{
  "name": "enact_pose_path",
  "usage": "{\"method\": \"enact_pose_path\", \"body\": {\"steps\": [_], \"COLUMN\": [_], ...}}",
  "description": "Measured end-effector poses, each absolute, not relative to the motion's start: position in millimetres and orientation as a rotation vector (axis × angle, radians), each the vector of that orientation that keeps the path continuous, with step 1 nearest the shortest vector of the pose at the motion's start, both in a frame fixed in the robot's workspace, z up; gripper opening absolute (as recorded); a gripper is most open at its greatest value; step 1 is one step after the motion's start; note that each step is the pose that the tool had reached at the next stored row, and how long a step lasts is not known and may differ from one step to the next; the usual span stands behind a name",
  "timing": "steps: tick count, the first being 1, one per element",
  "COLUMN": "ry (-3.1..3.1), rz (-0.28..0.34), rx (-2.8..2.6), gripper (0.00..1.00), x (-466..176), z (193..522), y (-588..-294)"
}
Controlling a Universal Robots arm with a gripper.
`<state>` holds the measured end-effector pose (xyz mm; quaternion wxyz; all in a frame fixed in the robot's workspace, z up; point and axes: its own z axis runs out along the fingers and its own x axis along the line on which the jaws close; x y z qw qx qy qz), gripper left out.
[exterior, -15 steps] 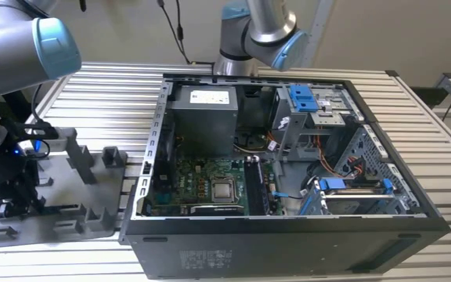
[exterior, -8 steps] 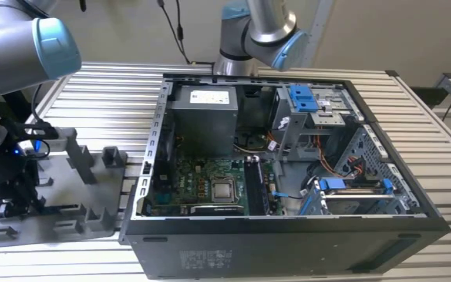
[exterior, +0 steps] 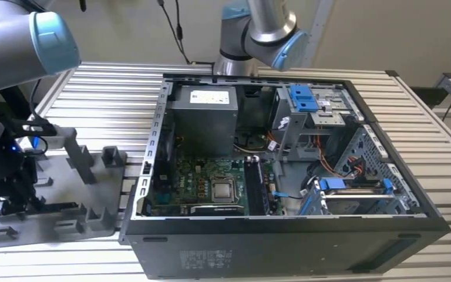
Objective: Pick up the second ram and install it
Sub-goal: 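Pick up the second ram and move it above second insertion slot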
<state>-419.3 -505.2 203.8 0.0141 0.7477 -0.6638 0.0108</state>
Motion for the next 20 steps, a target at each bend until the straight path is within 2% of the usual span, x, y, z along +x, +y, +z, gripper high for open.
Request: {"method": "enact_pose_path", "body": {"steps": [20], "ry": [-2.067], "rz": [0.034], "rx": [2.328], "gripper": [0.14], "x": [-419], "z": [220], "y": [-505]}}
